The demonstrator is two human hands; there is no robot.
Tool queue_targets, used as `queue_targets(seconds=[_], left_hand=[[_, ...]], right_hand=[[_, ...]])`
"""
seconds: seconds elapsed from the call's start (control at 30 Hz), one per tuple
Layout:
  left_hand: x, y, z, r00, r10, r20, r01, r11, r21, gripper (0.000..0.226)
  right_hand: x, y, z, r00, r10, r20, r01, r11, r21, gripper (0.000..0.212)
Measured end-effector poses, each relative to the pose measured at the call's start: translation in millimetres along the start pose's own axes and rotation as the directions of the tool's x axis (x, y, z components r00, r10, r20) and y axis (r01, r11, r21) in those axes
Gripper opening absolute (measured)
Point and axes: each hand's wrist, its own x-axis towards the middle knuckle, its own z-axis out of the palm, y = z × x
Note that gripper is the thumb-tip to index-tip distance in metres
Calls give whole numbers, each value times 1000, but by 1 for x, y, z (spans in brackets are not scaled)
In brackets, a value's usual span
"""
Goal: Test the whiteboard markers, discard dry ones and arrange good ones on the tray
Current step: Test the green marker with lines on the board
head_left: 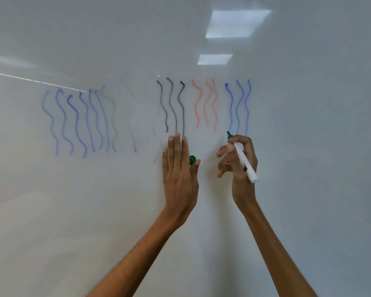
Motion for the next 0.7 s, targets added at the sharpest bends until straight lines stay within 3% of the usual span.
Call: queue_targets(seconds=[0.23,0.4,0.7], left_hand=[[-16,-17,28,995,57,85,-78,959,272,56],[-16,-19,28,994,51,95,-73,966,247,56],[-18,-21,29,995,56,82,-74,967,245,55]], right_hand=[[-8,23,3,1000,-8,-23,3,978,-209,32],[-5,39,0,999,-36,5,36,951,-309,28],[-32,52,-7,995,38,-95,-58,975,-215,27]])
